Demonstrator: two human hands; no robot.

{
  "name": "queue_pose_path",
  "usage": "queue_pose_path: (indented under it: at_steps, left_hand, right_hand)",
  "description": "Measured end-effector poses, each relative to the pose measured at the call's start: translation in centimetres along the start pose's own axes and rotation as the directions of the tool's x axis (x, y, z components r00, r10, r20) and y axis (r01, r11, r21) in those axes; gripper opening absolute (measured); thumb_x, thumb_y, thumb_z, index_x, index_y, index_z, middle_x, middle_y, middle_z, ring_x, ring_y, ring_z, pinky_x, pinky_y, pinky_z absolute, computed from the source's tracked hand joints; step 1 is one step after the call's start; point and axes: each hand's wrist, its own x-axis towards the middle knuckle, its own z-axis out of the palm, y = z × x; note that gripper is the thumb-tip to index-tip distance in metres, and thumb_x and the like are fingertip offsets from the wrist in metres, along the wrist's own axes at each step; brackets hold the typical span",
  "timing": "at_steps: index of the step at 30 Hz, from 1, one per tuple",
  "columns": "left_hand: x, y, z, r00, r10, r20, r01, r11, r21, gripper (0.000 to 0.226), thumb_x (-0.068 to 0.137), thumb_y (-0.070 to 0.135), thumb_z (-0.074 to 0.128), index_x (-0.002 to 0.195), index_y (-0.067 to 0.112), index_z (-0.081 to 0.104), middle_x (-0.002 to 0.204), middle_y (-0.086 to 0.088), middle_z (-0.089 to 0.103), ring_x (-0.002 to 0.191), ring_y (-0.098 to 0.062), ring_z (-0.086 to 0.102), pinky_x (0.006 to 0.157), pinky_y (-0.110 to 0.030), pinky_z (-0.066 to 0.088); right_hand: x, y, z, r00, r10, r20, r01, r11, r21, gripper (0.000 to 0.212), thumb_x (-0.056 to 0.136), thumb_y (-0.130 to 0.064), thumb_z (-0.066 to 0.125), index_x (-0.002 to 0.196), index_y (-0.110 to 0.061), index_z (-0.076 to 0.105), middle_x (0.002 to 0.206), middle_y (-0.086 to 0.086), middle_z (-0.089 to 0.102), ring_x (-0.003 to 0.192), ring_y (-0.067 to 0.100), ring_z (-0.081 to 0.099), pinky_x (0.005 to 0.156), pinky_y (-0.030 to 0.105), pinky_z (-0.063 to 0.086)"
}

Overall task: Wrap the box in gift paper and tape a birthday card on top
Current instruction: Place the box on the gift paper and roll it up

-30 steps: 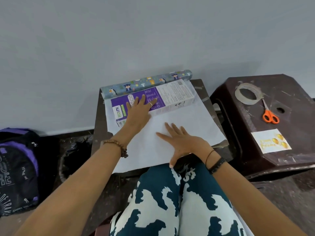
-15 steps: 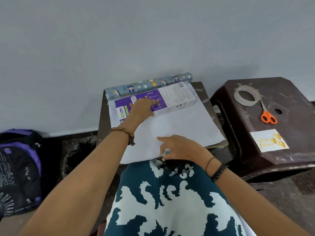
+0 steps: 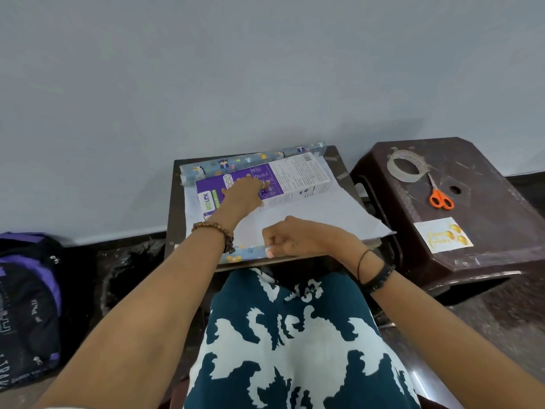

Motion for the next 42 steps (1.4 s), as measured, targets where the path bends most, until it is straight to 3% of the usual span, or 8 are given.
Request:
queue_pose_path:
  at_steps: [3, 10, 14, 17, 21, 25, 36, 42]
  left_hand:
    - [-0.6, 0.2, 0.3, 1.0, -0.007, -0.002, 0.007, 1.0, 0.019, 0.063, 0.09, 0.014, 0.058, 0.145, 0.028, 0.031, 0.152, -0.018, 0.022, 0.134, -0.039, 0.03, 0.104, -0.067, 0.024]
    - [-1.7, 0.8, 0.9, 1.0, 0.027, -0.003, -0.027, 0.994, 0.109, 0.061, 0.091, 0.017, 0.058, 0.145, 0.022, 0.03, 0.141, -0.018, 0.04, 0.123, -0.036, 0.045, 0.104, -0.054, 0.036]
    - [-2.6, 1.1, 1.7, 1.0, -0.01, -0.004, 0.011, 0.994, 0.11, 0.063, 0.095, 0.018, 0.053, 0.148, 0.028, 0.021, 0.155, -0.014, 0.014, 0.139, -0.04, 0.019, 0.107, -0.065, 0.02]
    - [-3.8, 1.0, 2.8, 0.998, 0.012, -0.062, -0.003, 0.991, 0.135, 0.067, 0.096, 0.021, 0.051, 0.149, 0.031, 0.01, 0.157, -0.009, 0.005, 0.143, -0.036, 0.005, 0.11, -0.063, 0.014]
    - [-5.0, 0.9, 3.4, 0.995, 0.021, -0.094, -0.007, 0.988, 0.152, 0.069, 0.094, 0.031, 0.052, 0.149, 0.031, 0.011, 0.158, -0.006, 0.004, 0.144, -0.032, 0.003, 0.109, -0.063, 0.011]
    - [-5.3, 1.0, 3.2, 0.998, 0.021, -0.058, -0.013, 0.991, 0.137, 0.061, 0.097, 0.028, 0.046, 0.148, 0.033, 0.012, 0.157, -0.007, 0.006, 0.144, -0.033, 0.005, 0.108, -0.065, 0.01]
    - [-5.9, 1.2, 3.7, 0.997, -0.006, -0.073, 0.018, 0.986, 0.165, 0.059, 0.098, 0.028, 0.044, 0.148, 0.032, 0.013, 0.157, -0.007, 0.007, 0.144, -0.034, 0.005, 0.11, -0.064, 0.011]
    - [-6.5, 1.4, 4.0, 0.999, -0.004, -0.053, 0.013, 0.988, 0.156, 0.061, 0.098, 0.032, 0.044, 0.149, 0.032, 0.01, 0.158, -0.006, 0.005, 0.144, -0.034, 0.004, 0.109, -0.063, 0.009]
  right_hand:
    - [-1.2, -1.2, 0.1, 1.0, -0.019, 0.021, 0.018, 0.998, 0.053, 0.016, 0.092, -0.02, 0.056, 0.094, -0.005, 0.06, 0.068, -0.016, 0.045, 0.064, -0.001, 0.042, 0.059, 0.013, 0.029]
    - [-2.9, -2.8, 0.0, 0.982, 0.015, 0.189, -0.06, 0.969, 0.239, 0.018, 0.091, -0.02, 0.056, 0.073, -0.017, 0.056, 0.056, -0.022, 0.052, 0.057, -0.009, 0.046, 0.062, 0.018, 0.03]
    - [-2.1, -1.7, -0.1, 0.982, 0.034, 0.183, -0.098, 0.93, 0.354, 0.022, 0.097, -0.023, 0.045, 0.094, -0.011, 0.064, 0.089, 0.0, 0.068, 0.083, 0.01, 0.06, 0.085, 0.029, 0.044]
    - [-0.8, 0.3, -0.8, 0.991, 0.135, 0.005, -0.127, 0.915, 0.384, 0.023, 0.097, -0.015, 0.046, 0.11, -0.004, 0.061, 0.112, 0.014, 0.066, 0.097, 0.019, 0.064, 0.084, 0.027, 0.048]
    - [1.9, 3.3, -2.1, 0.935, 0.189, -0.299, -0.193, 0.981, 0.018, 0.029, 0.095, -0.014, 0.051, 0.121, -0.001, 0.055, 0.126, 0.016, 0.056, 0.118, 0.028, 0.053, 0.091, 0.028, 0.047]
    - [4.9, 5.4, -3.5, 0.827, 0.189, -0.53, -0.191, 0.98, 0.05, 0.027, 0.096, -0.016, 0.047, 0.117, -0.001, 0.054, 0.123, 0.017, 0.055, 0.117, 0.027, 0.053, 0.075, 0.024, 0.048]
    - [15.3, 7.0, -5.6, 0.95, 0.176, -0.256, -0.158, 0.983, 0.09, 0.035, 0.096, -0.025, 0.05, 0.127, -0.008, 0.054, 0.131, 0.01, 0.053, 0.119, 0.025, 0.053, 0.086, 0.027, 0.046]
    - [18.5, 8.2, -6.2, 0.963, 0.192, -0.189, -0.235, 0.941, -0.245, 0.058, 0.086, -0.023, 0.065, 0.137, -0.013, 0.038, 0.138, 0.012, 0.041, 0.123, 0.028, 0.047, 0.096, 0.037, 0.046]
